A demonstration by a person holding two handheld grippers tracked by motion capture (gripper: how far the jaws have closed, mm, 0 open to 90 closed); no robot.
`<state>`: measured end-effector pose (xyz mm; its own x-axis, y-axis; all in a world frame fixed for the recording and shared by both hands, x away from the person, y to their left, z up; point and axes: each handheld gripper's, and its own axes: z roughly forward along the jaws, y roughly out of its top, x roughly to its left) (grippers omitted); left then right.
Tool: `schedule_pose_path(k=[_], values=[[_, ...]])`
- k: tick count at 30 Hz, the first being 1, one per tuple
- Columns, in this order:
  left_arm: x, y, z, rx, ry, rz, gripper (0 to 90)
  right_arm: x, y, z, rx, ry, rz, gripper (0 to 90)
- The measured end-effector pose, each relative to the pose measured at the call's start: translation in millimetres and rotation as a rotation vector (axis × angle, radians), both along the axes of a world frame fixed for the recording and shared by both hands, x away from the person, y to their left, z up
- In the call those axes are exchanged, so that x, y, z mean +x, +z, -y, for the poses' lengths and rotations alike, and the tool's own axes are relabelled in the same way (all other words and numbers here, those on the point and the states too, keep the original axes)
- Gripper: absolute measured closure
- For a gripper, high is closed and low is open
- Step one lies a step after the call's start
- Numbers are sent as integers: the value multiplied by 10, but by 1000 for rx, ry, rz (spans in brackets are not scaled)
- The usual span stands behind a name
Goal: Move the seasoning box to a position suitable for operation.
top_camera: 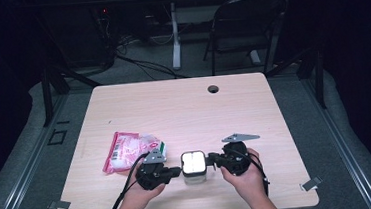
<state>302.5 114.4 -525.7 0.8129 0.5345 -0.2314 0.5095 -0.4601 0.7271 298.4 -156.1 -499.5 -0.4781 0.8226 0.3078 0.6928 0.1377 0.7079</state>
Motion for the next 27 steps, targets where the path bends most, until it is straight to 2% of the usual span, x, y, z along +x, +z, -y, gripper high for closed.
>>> schedule_pose_path(k=[1, 5, 8, 9, 11, 13, 18, 23, 25, 27], values=[[3, 9, -9, -19, 4, -3, 870, 0, 1, 4, -5, 3, -1, 894], [5, 7, -4, -11, 3, 0, 863, 0, -3, 9, -1, 3, -1, 894], [-4, 38, 0, -34, -3, 2, 857, -1, -8, 14, 4, 0, -1, 895], [-12, 46, 9, -33, 5, 14, 853, -2, -8, 16, 3, -1, -3, 896], [-10, 53, 10, -34, -9, 13, 848, -2, -10, 18, 4, -4, -3, 896], [-23, 70, 31, -20, -6, 30, 846, -5, -12, 15, 1, -4, 1, 887], [-11, 103, 33, -33, -13, 25, 833, -22, -20, 7, -10, -1, 12, 856], [-10, 128, 49, -33, -11, 36, 815, -58, 12, 6, -2, 9, 20, 836], [-3, 163, 57, -36, -9, 37, 805, -103, 40, -7, 0, 26, 39, 811], [-3, 194, 70, -39, -6, 43, 793, -138, 70, -16, -20, 45, 49, 789]])
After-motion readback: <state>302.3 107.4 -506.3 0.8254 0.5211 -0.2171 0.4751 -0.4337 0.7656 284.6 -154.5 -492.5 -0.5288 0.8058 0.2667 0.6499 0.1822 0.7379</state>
